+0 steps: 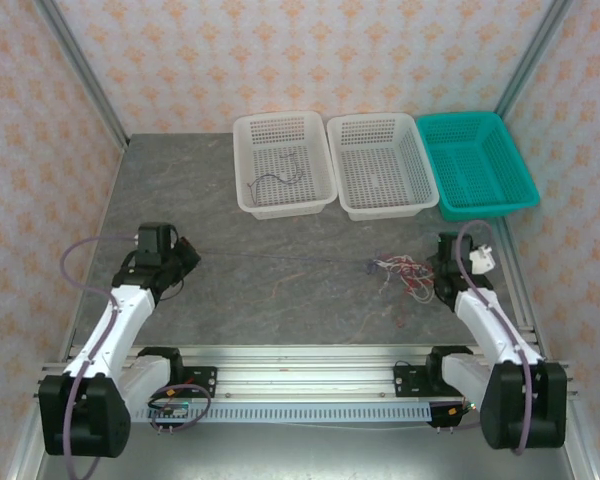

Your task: Untangle the cables

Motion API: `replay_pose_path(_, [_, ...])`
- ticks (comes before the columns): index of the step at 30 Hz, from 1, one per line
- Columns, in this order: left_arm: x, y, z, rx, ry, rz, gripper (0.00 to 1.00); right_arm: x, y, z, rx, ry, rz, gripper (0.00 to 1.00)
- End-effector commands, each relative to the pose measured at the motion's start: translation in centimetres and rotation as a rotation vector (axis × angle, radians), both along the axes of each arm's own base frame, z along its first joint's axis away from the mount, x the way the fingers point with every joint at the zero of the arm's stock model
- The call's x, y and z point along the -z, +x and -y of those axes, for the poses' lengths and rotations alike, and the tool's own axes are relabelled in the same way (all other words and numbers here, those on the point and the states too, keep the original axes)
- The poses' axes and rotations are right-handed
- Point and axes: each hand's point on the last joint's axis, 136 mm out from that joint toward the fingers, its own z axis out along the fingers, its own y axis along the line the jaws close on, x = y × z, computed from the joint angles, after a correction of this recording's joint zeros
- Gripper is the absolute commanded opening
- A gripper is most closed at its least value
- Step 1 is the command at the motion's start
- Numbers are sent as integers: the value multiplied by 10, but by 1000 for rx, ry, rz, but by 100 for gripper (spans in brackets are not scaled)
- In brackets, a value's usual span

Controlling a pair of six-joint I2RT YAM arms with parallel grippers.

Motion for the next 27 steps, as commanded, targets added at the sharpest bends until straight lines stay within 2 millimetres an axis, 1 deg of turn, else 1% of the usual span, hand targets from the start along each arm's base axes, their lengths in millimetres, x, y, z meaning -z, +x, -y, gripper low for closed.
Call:
replay_pose_path(1, [5, -8, -15, -46, 16, -21, 0, 0, -18, 26, 98, -87, -30, 10])
replay_pose_path(3, [11, -1, -1, -8, -52, 3, 0, 2, -4, 10, -10, -46, -1, 10])
replay_pose_path(5, [19, 4, 9, 21, -92, 16, 0, 8, 7, -12, -113, -6, 7, 16])
replay_pose_path(7, [25, 6, 18, 56, -77, 7, 0, 13, 13, -33, -233, -31, -37, 28])
replay_pose_path(8, [26, 6, 23, 78, -61, 3, 0, 15, 14, -40, -280, -51, -61, 39])
replay_pose_path(9, [26, 7, 25, 96, -31, -2, 0, 17, 13, -42, -302, -69, -92, 52])
replay_pose_path(10, [27, 6, 27, 109, -3, -14, 0, 19, 11, -42, -309, -77, -120, 64])
replay_pose_path(11, [27, 6, 28, 122, 18, -20, 0, 17, 10, -41, -316, -87, -134, 68])
replay_pose_path(12, [27, 6, 29, 132, 37, -25, 0, 13, 10, -41, -327, -100, -140, 70])
replay_pose_path(13, [28, 5, 29, 138, 54, -33, 0, 5, 13, -44, -356, -110, -123, 70])
replay_pose_path(14, [30, 4, 28, 143, 69, -41, 1, -3, 17, -51, -410, -117, -99, 70])
replay_pose_path(15, [31, 3, 27, 144, 93, -52, 7, -12, 22, -63, -487, -128, -73, 70])
replay_pose_path(17, [35, 1, 25, 152, 139, -70, 23, -29, 29, -92, -649, -185, -47, 70])
replay_pose_path(19, [32, 2, 25, 165, 182, -66, 43, -39, 30, -117, -782, -279, -59, 72])
replay_pose_path(21, [19, 5, 27, 183, 224, -30, 57, -40, 31, -136, -880, -329, -84, 74])
replay_pose_path(23, [-2, 12, 34, 200, 242, 45, 62, -32, 29, -144, -919, -357, -133, 77])
replay_pose_path(24, [-16, 18, 47, 238, 214, 117, 64, -26, 29, -148, -941, -363, -158, 77])
replay_pose_path(26, [-45, 30, 83, 349, 156, 274, 66, -9, 27, -157, -992, -328, -204, 77])
replay_pose_path(27, [-61, 35, 107, 422, 136, 351, 67, 0, 25, -164, -1025, -295, -226, 77])
